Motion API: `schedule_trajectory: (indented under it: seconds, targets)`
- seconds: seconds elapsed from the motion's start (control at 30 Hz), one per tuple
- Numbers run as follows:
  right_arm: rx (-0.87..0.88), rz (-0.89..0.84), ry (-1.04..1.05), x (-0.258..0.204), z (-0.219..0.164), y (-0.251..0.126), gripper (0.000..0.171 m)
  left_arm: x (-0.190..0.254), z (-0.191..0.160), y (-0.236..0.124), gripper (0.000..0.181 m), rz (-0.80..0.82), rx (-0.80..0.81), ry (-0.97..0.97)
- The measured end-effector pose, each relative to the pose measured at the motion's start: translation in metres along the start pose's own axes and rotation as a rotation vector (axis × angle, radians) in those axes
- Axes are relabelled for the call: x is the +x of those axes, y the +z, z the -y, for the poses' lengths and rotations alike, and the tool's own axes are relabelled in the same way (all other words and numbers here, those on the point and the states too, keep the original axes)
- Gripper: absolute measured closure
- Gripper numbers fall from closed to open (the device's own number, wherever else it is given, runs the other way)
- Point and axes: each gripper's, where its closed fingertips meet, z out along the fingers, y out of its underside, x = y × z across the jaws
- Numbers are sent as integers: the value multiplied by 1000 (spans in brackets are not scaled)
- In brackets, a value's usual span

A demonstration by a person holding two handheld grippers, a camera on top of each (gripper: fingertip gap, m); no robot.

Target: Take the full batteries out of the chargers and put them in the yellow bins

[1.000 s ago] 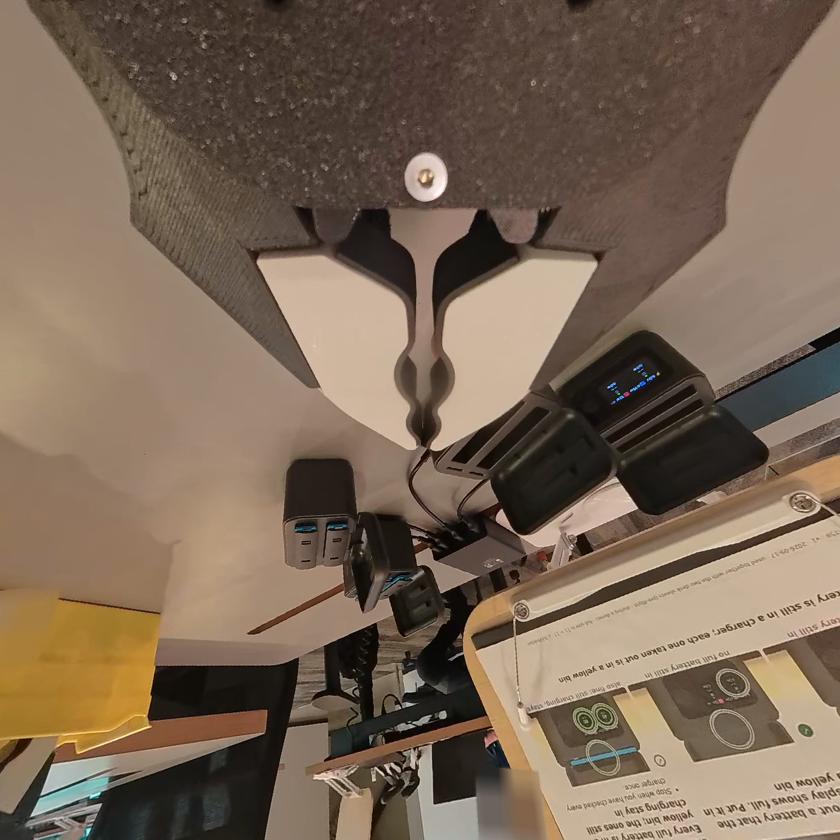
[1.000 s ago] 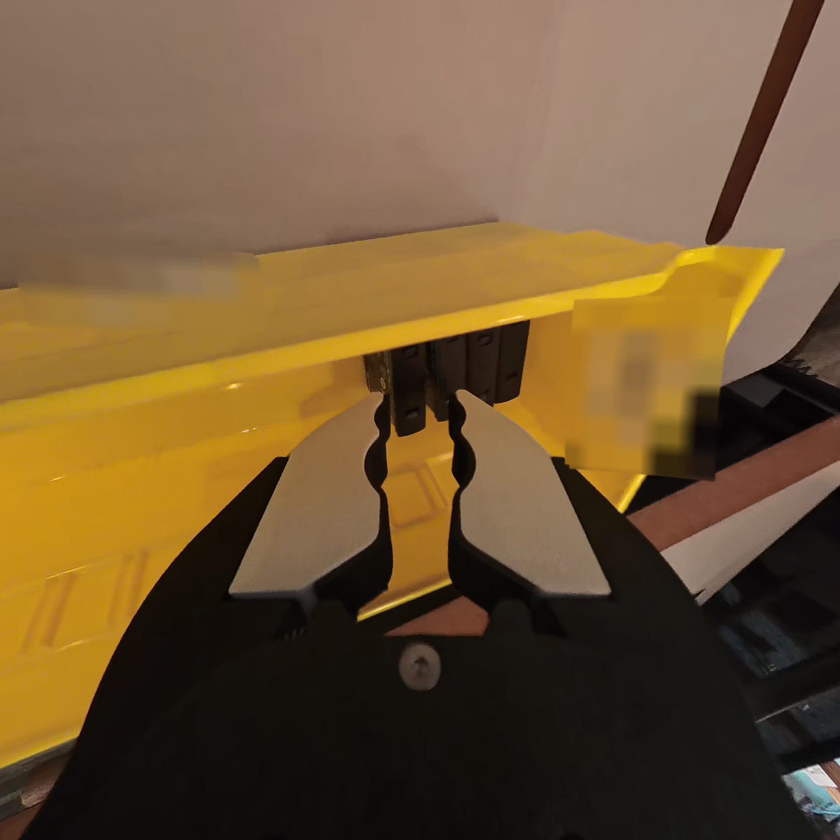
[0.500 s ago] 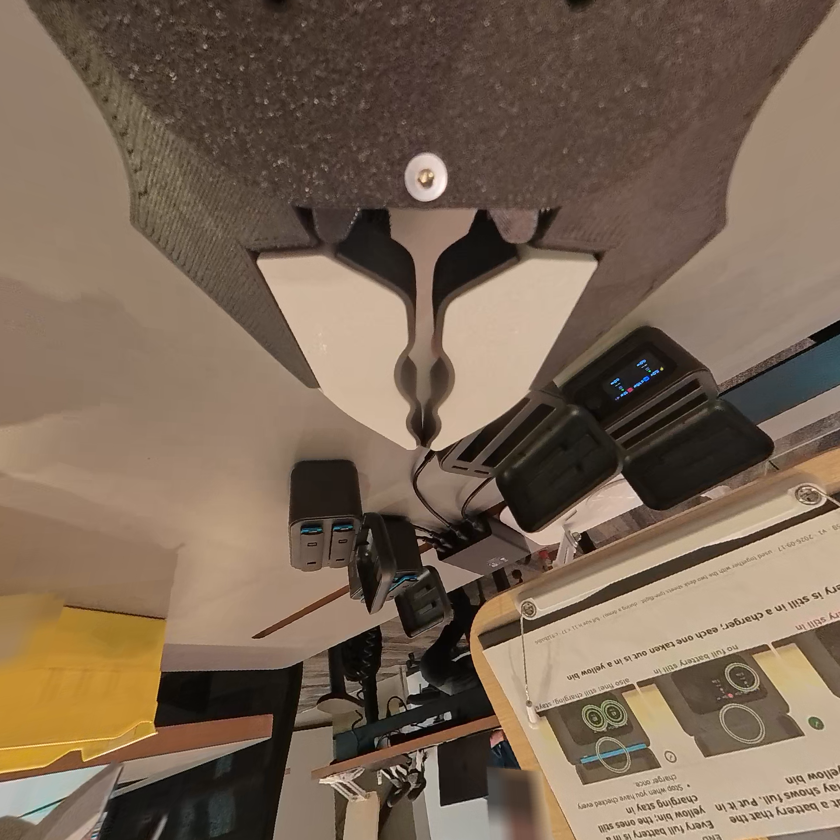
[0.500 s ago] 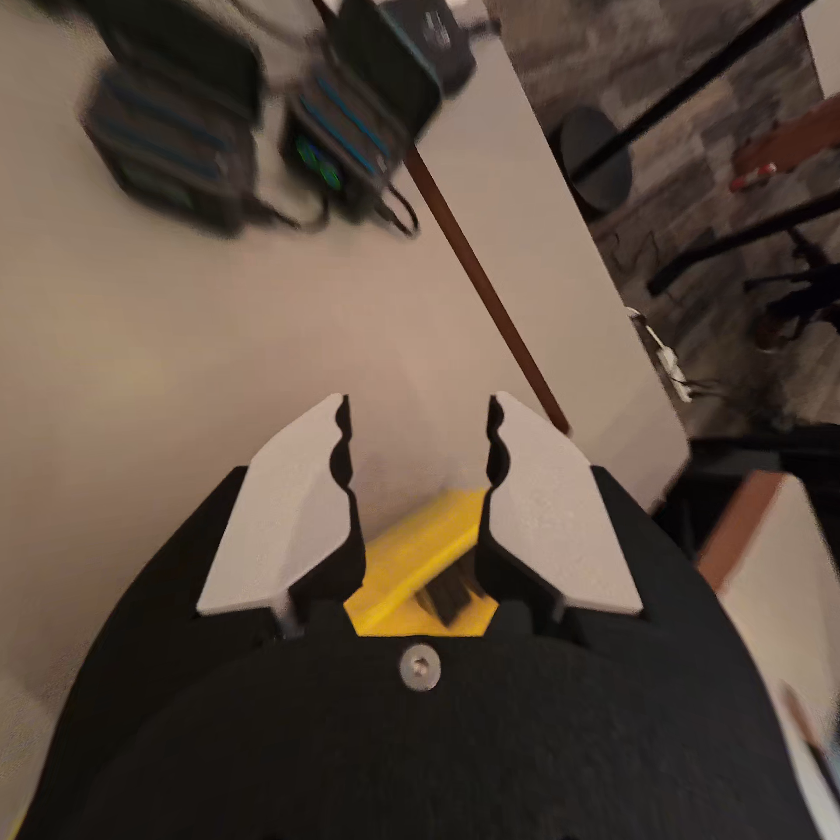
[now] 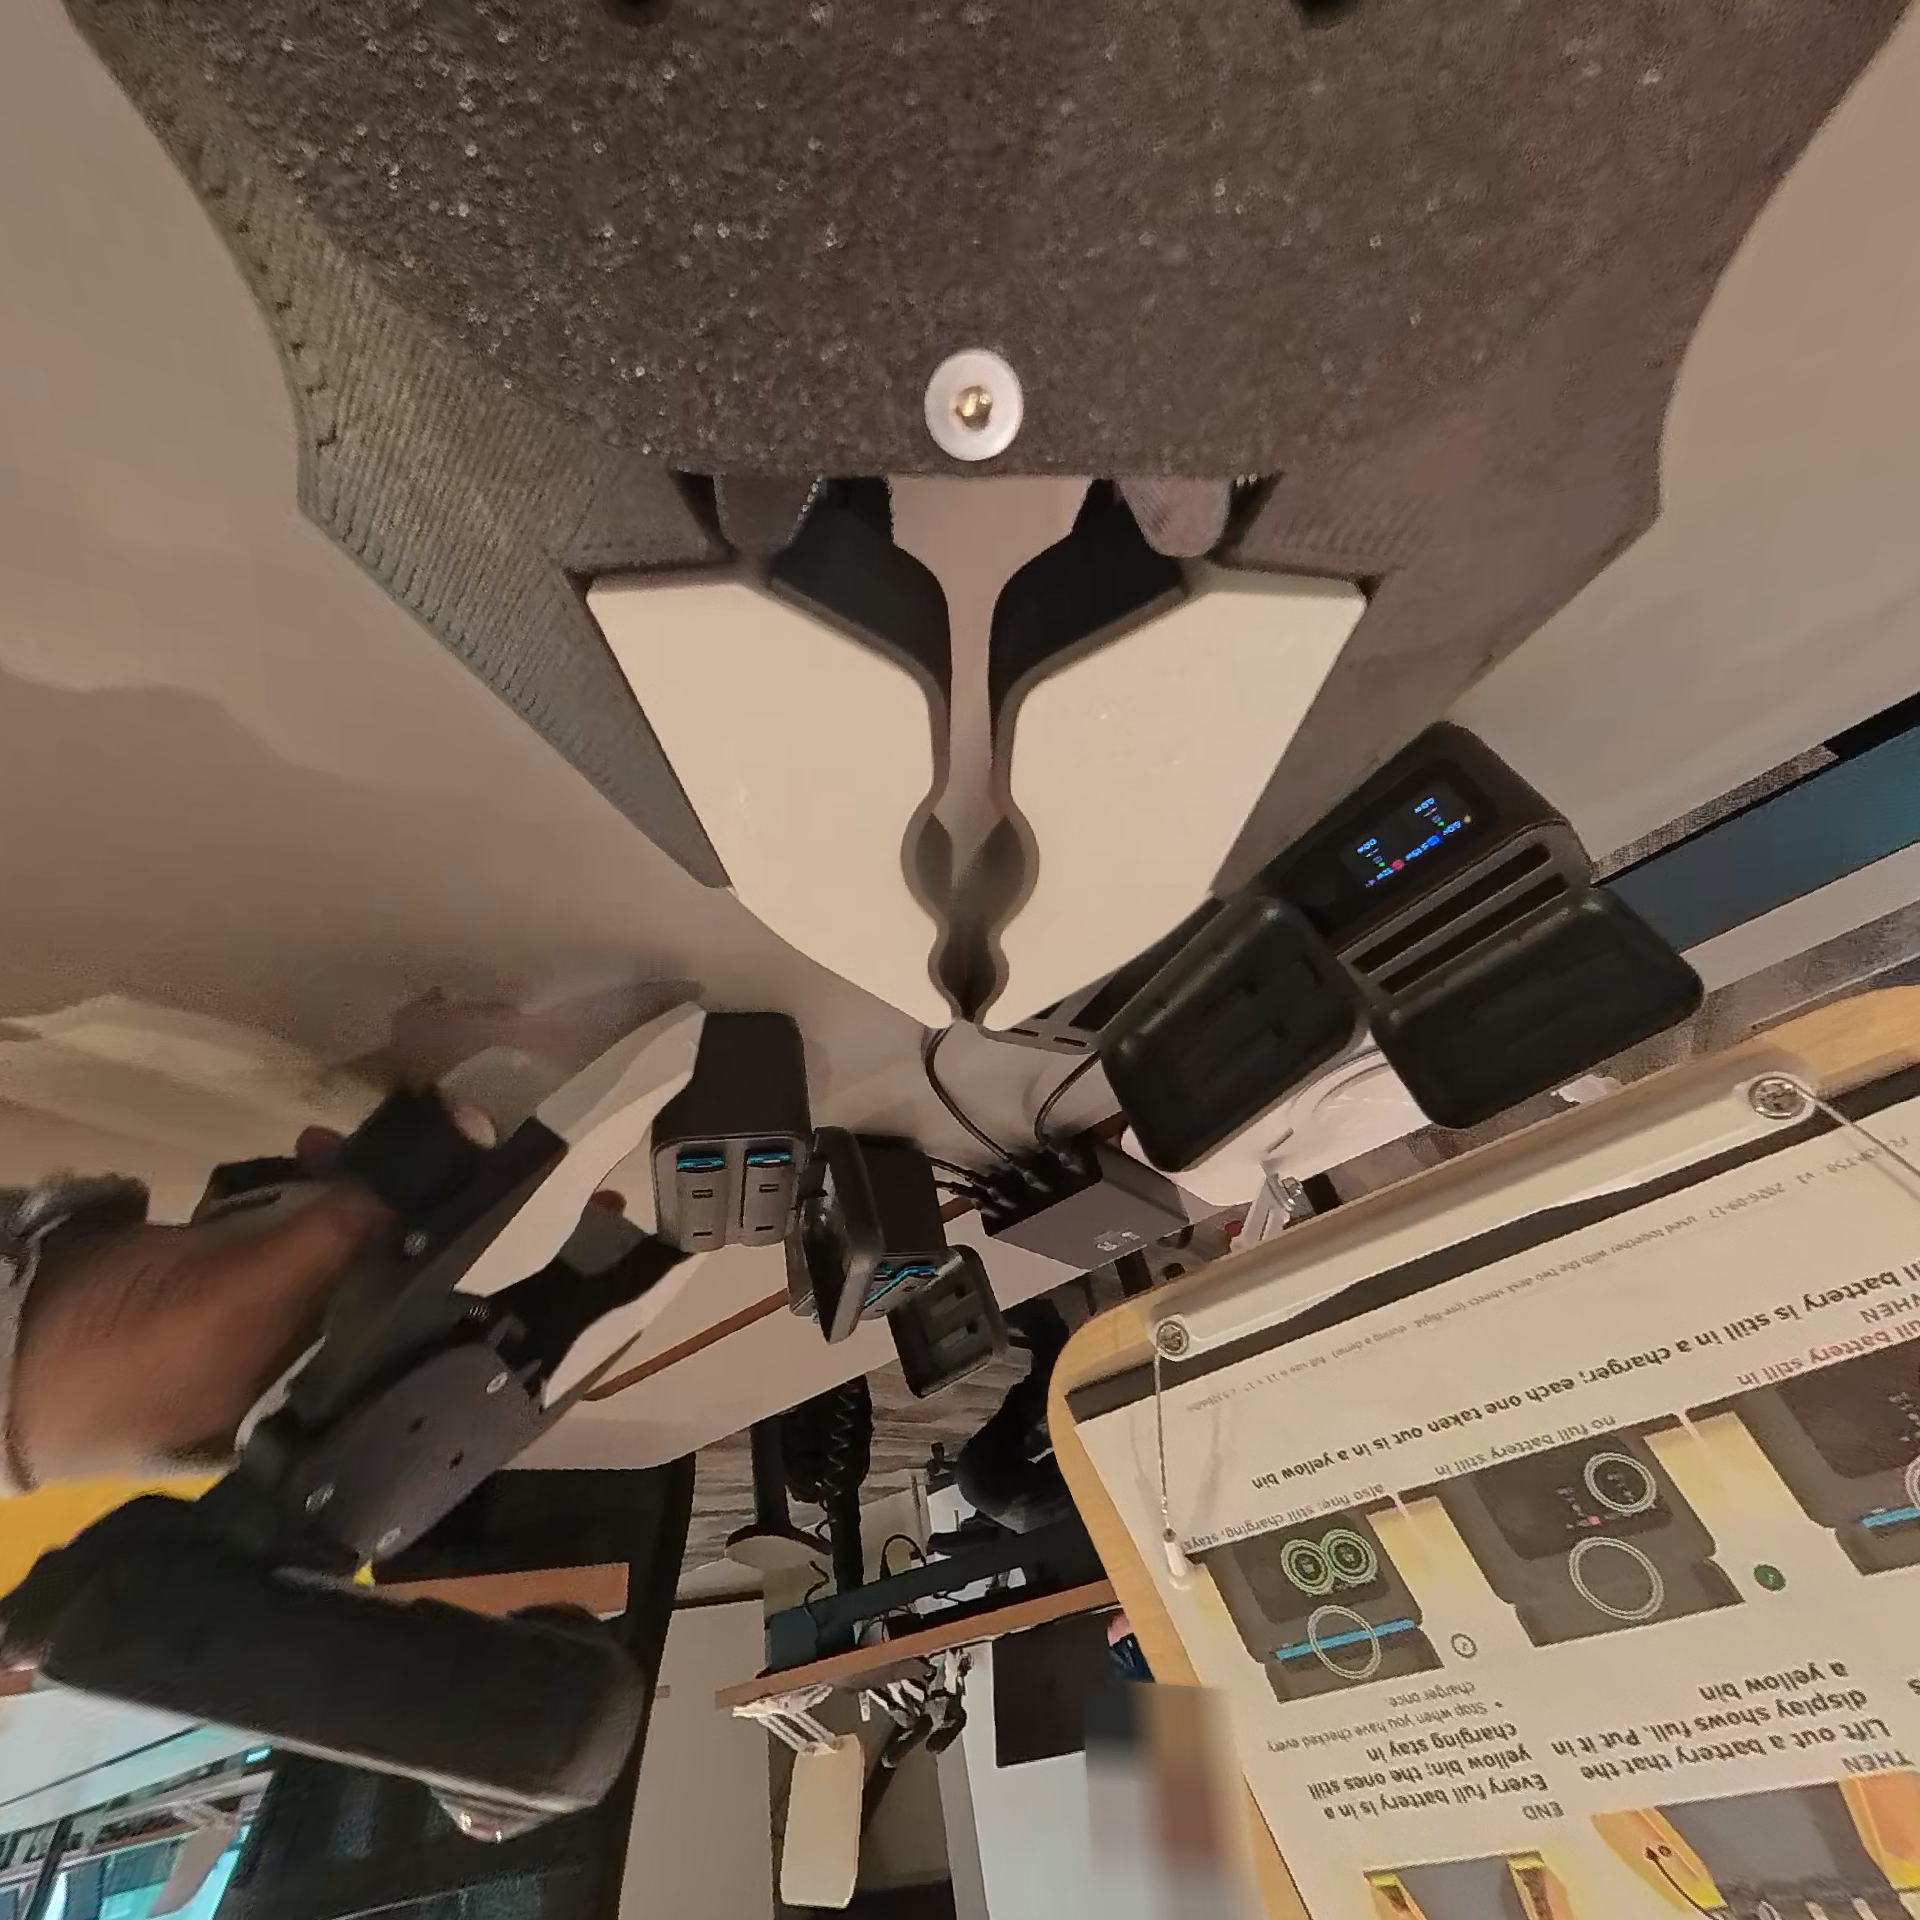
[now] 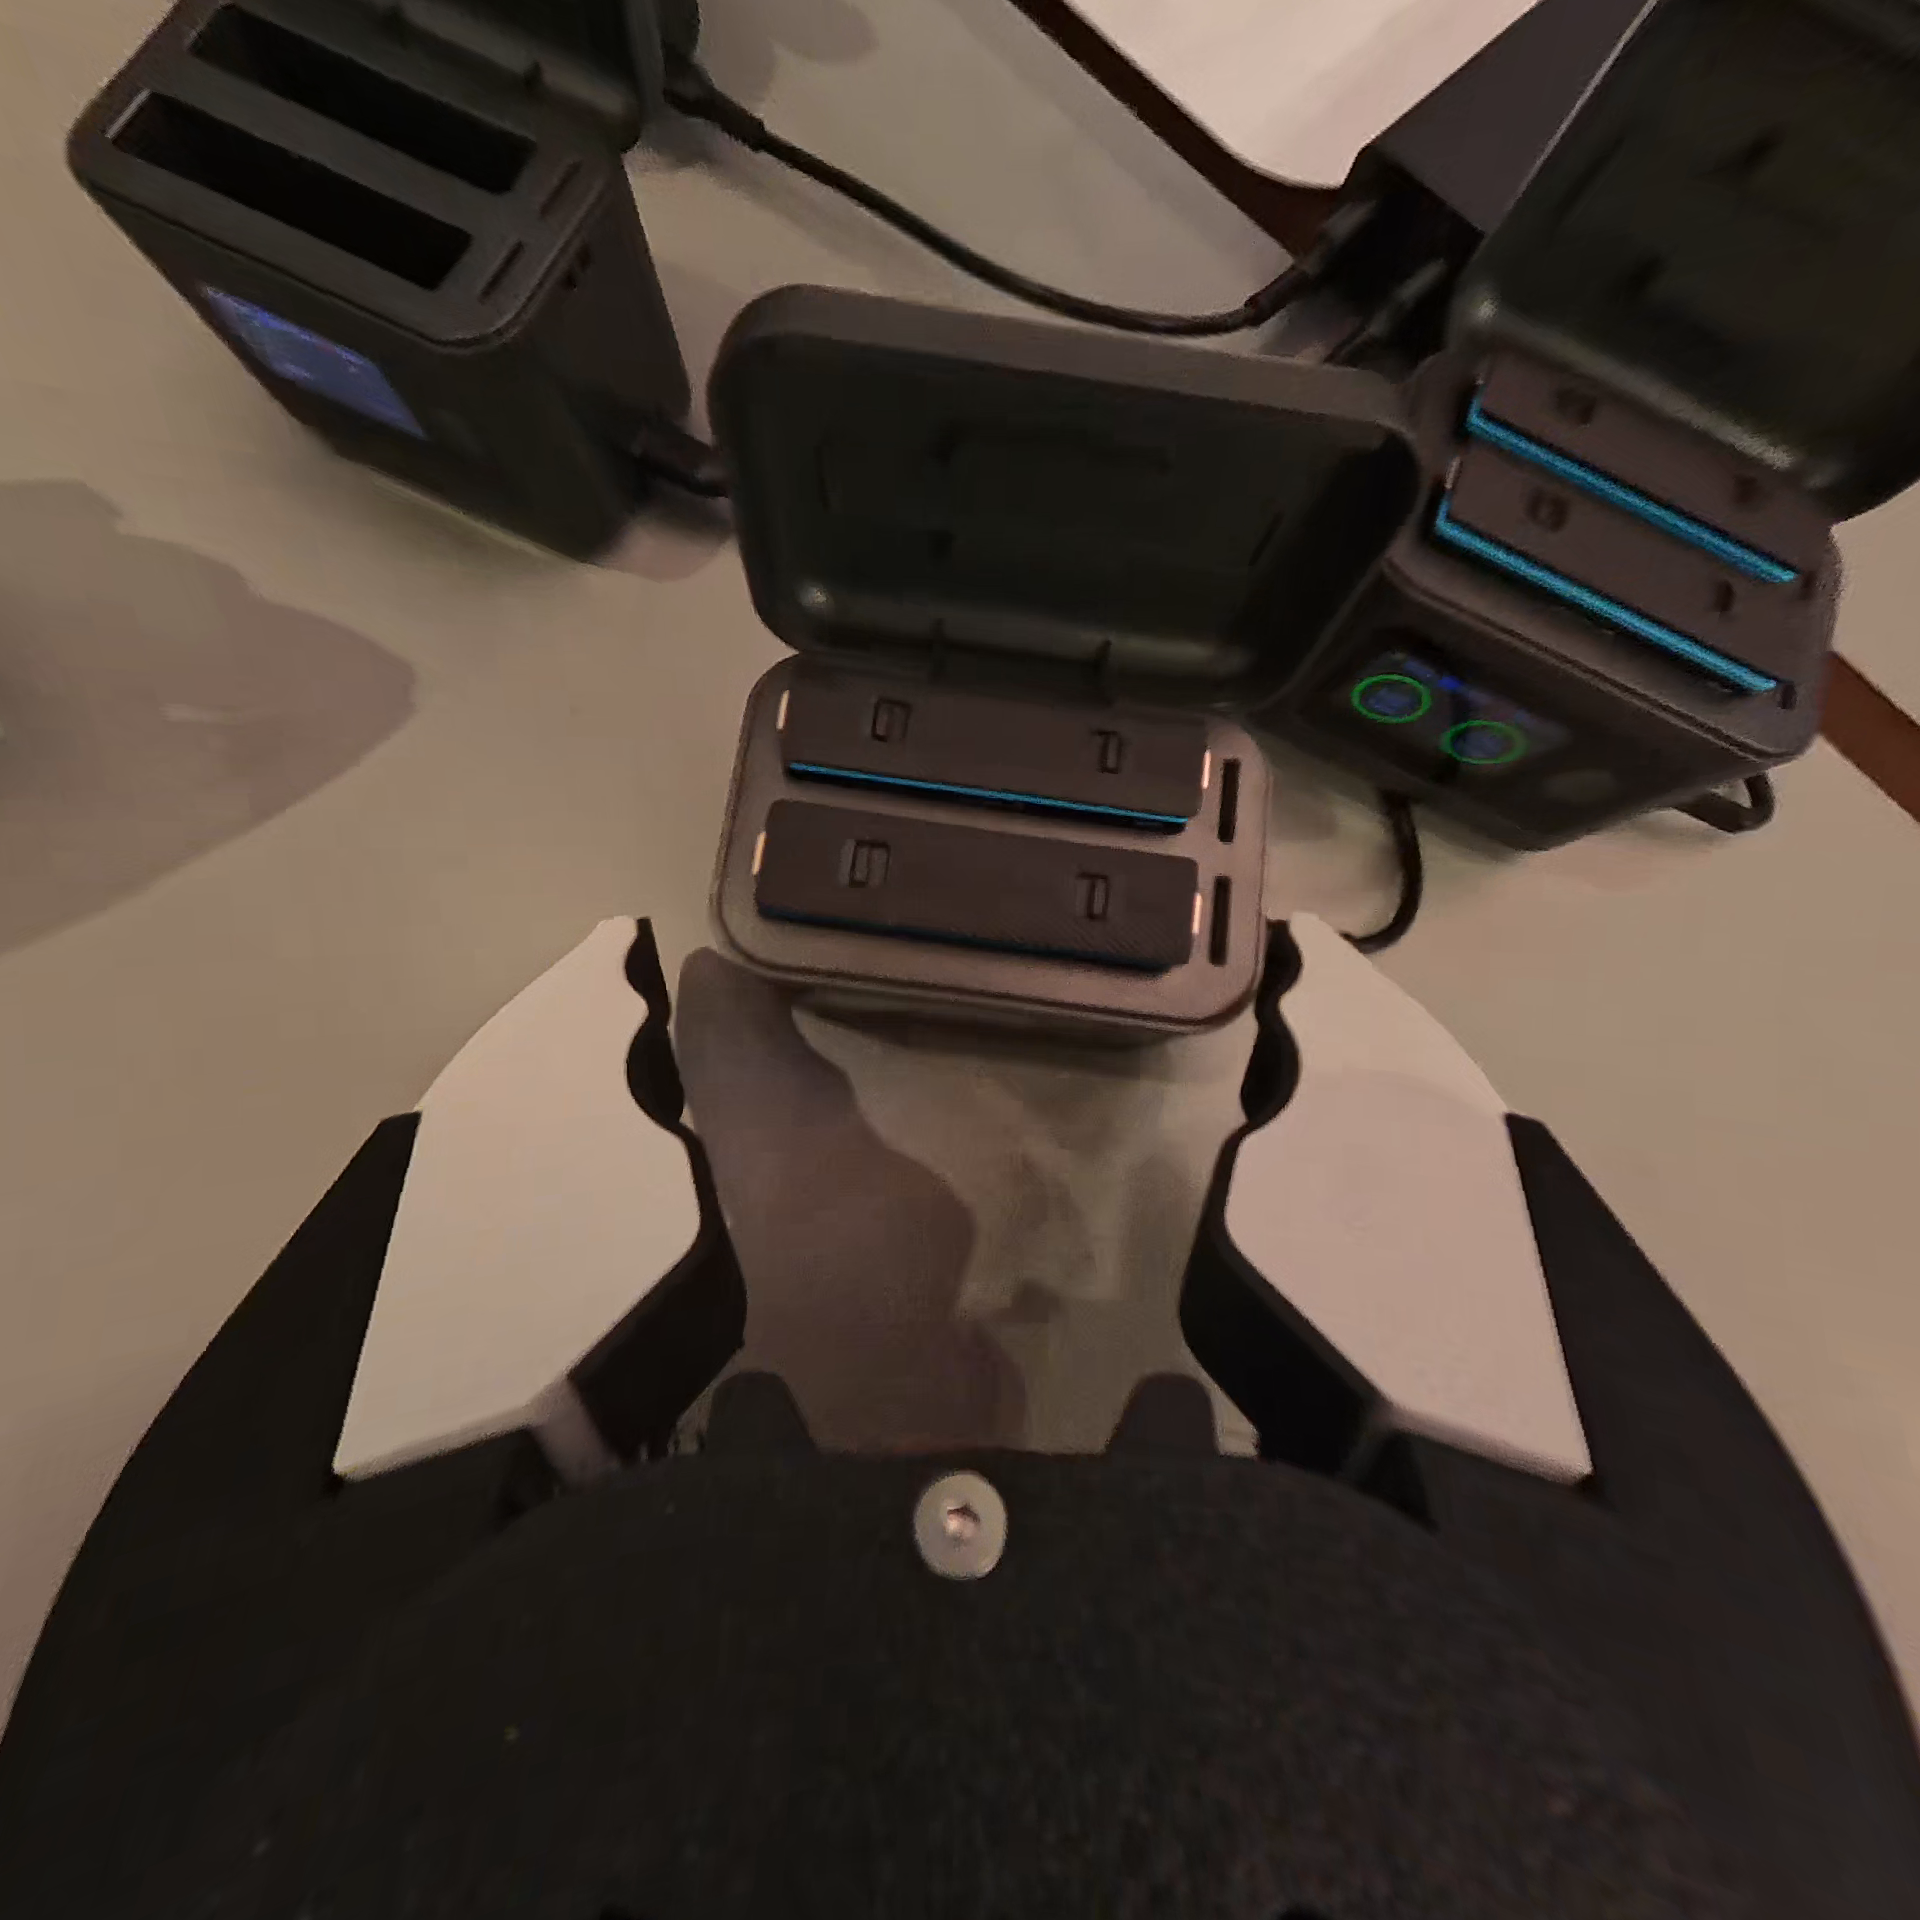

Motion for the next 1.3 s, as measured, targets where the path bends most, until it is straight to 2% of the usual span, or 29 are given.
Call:
schedule_trajectory:
  seconds: [0.07,0.3,0.67,0.83,1.0,1.3]
  targets:
    - [53,-33,10,5,4,4,77,-3,1,0,181,2,1,-10]
    - [122,-63,35,-14,12,8,78,-9,1,0,180,9,-2,-27]
    - [101,-92,93,-89,39,28,80,-49,-8,-9,178,108,-43,-79]
    - [118,-102,114,-96,46,35,80,-54,-19,-8,171,63,-89,-89]
    - [171,-23,148,-98,48,30,81,-35,-37,-1,155,-70,-165,-87]
    - [233,202,154,-102,53,11,83,-10,-71,21,130,-185,-378,80]
